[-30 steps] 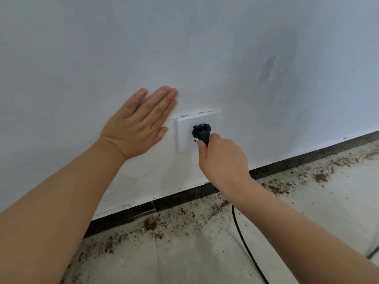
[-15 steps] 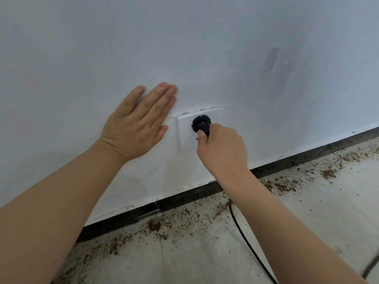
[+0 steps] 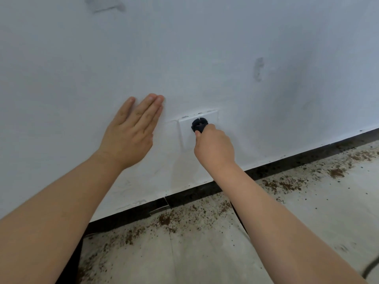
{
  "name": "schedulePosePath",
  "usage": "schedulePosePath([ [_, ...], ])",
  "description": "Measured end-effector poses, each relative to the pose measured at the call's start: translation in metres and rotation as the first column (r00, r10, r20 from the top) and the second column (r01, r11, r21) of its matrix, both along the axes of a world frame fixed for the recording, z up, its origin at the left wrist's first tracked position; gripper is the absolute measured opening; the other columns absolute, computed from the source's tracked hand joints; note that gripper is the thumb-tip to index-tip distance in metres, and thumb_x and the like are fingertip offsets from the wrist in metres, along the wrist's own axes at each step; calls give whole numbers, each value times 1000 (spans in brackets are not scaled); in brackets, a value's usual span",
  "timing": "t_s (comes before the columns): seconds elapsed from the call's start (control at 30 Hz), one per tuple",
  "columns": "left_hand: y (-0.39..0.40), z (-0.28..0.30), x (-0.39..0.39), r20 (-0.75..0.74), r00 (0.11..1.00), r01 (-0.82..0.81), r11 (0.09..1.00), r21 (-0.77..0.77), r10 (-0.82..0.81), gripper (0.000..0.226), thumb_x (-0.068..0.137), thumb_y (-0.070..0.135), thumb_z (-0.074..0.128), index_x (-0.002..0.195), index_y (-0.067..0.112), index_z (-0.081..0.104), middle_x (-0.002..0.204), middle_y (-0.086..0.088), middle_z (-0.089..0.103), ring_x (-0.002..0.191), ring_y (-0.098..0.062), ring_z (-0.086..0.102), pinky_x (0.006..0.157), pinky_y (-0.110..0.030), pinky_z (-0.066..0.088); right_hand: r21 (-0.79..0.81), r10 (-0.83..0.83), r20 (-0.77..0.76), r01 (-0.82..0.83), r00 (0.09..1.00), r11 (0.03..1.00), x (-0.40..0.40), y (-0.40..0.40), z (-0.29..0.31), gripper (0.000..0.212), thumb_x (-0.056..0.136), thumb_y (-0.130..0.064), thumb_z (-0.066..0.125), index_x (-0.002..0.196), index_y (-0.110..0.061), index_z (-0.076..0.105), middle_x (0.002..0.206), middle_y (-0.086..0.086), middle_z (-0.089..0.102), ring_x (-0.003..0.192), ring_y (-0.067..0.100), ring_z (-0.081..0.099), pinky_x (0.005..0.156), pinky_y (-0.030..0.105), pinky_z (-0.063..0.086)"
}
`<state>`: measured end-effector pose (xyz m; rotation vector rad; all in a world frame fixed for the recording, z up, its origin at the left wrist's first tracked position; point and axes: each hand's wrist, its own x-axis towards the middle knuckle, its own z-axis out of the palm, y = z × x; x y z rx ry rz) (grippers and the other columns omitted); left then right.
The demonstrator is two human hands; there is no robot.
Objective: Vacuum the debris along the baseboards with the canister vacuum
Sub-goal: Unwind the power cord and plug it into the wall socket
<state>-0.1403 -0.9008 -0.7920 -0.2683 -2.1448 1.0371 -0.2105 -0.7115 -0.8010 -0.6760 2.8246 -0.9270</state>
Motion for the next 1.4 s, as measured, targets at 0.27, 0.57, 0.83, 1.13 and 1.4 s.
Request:
schedulePosePath([
  [0.27, 29, 1, 21, 73, 995, -79, 989, 123, 71, 55, 81, 16, 38, 132, -4, 39, 140, -21, 44, 140, -32, 26, 109, -49, 23, 141, 231, 8, -230, 973, 963, -15, 29, 18, 35, 101, -40, 29, 93, -10, 45, 80, 4, 47, 84, 28, 50, 66, 30, 31],
  [0.57, 128, 66, 1, 390, 916, -252, 888, 386, 91, 47, 70, 18, 76, 112, -1, 65, 118, -24, 62, 108, -39, 61, 85, -58, 47, 290, 271, -141, -222, 952, 931, -47, 126, 71, 53, 89, -2, 45, 141, -7, 35, 146, 10, 33, 140, 30, 18, 114, 39, 18],
  [0.83, 261, 198, -78, 620, 774, -186, 890, 415, -128, 27, 75, 16, 46, 67, 4, 69, 82, -15, 70, 70, -31, 67, 71, -40, 54, 264, 91, -71, -69, 993, 962, -75, 293, 191, 45, 74, 8, 54, 120, 7, 57, 120, 24, 59, 111, 42, 55, 93, 49, 46],
  [1.13, 514, 395, -119, 617, 669, 95, 871, 482, -414, 16, 71, 7, 69, 63, 6, 55, 63, -6, 49, 56, -22, 39, 57, -28, 27, 354, -353, -99, 365, 930, 861, -20, 522, 396, 52, 90, -7, 48, 141, -8, 37, 141, 11, 42, 127, 28, 39, 100, 32, 32],
  [1.4, 747, 461, -48, 627, 498, 273, 794, 543, -600, 29, 95, 19, 34, 103, 8, 60, 106, -8, 57, 100, -28, 54, 80, -35, 40, 404, -702, -111, 678, 703, 615, 106, 729, 475, 48, 90, -8, 48, 138, -5, 42, 140, 15, 43, 127, 33, 39, 101, 43, 37],
])
